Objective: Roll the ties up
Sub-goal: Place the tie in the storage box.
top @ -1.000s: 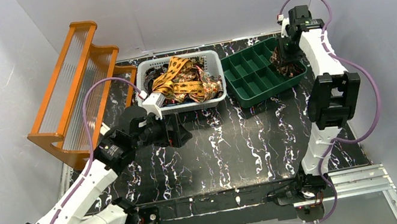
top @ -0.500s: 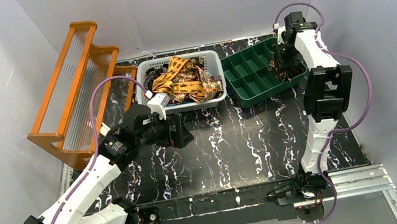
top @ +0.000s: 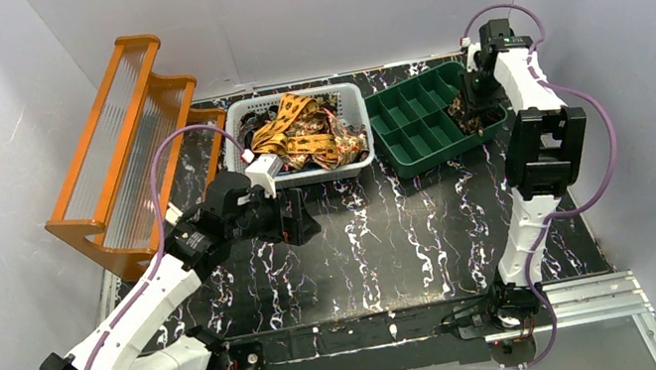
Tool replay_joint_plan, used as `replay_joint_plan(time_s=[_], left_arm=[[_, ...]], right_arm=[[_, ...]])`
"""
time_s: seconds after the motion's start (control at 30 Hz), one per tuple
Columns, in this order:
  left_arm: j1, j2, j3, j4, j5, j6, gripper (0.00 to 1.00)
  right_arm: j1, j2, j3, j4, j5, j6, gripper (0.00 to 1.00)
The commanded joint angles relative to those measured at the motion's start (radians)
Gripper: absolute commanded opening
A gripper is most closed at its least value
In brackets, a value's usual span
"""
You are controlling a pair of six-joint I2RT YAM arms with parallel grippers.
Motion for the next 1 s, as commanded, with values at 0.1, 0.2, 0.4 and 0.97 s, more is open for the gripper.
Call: replay_joint_plan(time_s=[0.1, 0.2, 0.4, 0.97], left_arm=[[0.004, 0.007, -0.008, 0.021, 0.019, 0.013, 0.98], [0.005, 0.005, -0.008, 0.021, 0.016, 0.013, 0.98], [0.003, 0.013, -0.011, 0.022, 0.02, 0.013, 0.98], [0.003, 0.011, -0.011, 0.013, 0.015, 0.016, 0.98]], right_arm=[[-0.018, 0.005, 0.048, 0.018, -0.043, 0.002, 0.01], [-0.016, 0.022, 0.037, 0.023, -0.056, 0.0, 0.01], [0.003, 0.037, 0.0, 0.041, -0.027, -0.005, 0.01], [0.036, 0.142, 0.057, 0.05, 0.075, 0.016, 0.01]])
